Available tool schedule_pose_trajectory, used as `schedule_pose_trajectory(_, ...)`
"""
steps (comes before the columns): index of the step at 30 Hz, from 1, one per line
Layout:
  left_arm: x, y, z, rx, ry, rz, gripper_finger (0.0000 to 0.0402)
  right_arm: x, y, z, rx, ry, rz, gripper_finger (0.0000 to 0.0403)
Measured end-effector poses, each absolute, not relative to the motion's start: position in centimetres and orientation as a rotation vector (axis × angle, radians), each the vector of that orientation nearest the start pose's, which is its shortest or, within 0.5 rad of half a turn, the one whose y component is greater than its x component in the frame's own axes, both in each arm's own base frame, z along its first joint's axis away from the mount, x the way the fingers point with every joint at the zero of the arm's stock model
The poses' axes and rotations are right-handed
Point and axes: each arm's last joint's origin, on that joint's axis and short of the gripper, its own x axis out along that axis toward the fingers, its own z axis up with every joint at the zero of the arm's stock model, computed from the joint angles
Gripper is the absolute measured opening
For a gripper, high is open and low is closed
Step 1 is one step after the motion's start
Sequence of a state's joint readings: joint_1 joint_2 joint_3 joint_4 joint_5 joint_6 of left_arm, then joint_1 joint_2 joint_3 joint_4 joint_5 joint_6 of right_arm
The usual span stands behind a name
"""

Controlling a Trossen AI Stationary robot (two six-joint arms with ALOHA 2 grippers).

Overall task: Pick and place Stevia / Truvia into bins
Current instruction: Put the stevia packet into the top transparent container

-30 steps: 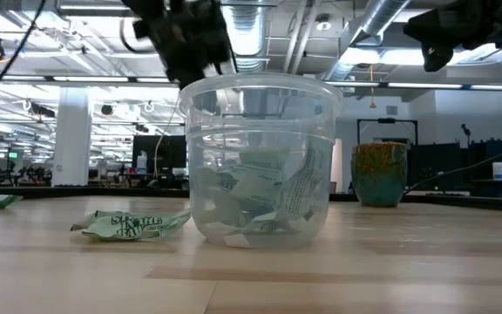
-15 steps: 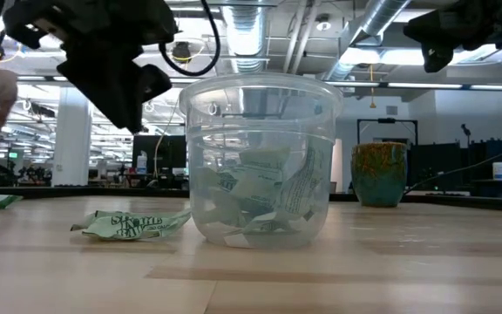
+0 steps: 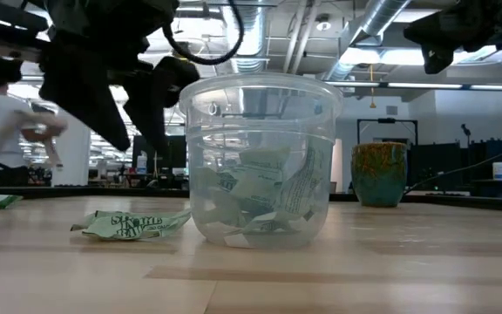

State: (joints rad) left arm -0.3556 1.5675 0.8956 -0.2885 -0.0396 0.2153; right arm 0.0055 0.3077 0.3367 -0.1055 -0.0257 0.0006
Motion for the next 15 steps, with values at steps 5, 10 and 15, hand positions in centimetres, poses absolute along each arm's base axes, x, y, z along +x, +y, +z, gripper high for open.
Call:
schedule_pose_trajectory(5,29.7,-11.7,17.1,0.463,0.977,-0.435,0.0180,10.8,0.1,24.2,0.001,0.083,0.031,0.0059)
schedule_pose_trajectory(10,29.9,-12.7,16.1,0.586,0.992,-0.527,0.0186,10.8,0.1,24.3,0.001,0.083,0.031,0.0059)
schedule_pose_trajectory(15,30.0,-14.1,15.3,0.758,0.999,-0.621,0.0187,10.8,0.1,24.2,0.002,0.094,0.031,0.0059)
